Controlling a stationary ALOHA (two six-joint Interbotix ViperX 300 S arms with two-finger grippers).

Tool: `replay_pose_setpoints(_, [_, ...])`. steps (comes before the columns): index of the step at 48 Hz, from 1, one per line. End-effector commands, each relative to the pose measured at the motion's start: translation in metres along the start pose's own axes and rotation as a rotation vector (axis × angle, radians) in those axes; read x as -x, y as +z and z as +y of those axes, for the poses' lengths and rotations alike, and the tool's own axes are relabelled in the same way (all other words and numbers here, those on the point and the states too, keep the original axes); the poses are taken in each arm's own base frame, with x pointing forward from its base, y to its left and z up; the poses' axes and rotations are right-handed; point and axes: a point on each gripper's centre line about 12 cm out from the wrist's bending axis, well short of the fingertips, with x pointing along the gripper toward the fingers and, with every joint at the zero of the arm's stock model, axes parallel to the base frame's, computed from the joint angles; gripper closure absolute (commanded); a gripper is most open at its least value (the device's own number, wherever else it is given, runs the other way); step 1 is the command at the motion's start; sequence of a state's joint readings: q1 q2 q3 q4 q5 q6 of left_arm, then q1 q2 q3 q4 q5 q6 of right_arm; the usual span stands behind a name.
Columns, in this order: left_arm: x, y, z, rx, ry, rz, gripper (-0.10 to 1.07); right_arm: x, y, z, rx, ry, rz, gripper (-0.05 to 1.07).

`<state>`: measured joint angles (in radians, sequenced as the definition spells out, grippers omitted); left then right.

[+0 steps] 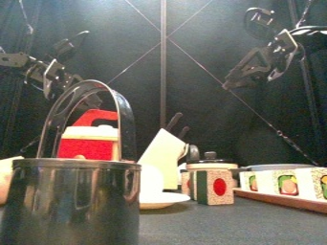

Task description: Grab white sushi roll piece from plate

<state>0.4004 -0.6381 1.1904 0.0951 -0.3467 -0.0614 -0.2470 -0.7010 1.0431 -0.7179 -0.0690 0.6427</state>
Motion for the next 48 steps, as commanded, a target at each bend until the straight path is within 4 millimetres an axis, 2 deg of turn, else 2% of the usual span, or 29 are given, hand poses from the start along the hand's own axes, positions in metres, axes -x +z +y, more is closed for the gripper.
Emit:
replay_pose_setpoints(1, [-0.002, 0.016, -0.003, -0.002, -0.015, -0.056, 0.11, 0.001, 0.005, -0.001, 0.001, 0.0, -0.017, 0.2])
replay_pose_setpoints(14, [0.0, 0.029, -0.024, -0.014, -0.099, -0.141, 0.11, 0.001, 0.004, -0.001, 0.001, 0.0, -0.014, 0.2])
replay_pose_setpoints(48, [0.001, 0.029, -0.03, 0.008, -0.118, -0.141, 0.11, 0.001, 0.003, 0.0, 0.0, 0.0, -0.012, 0.2])
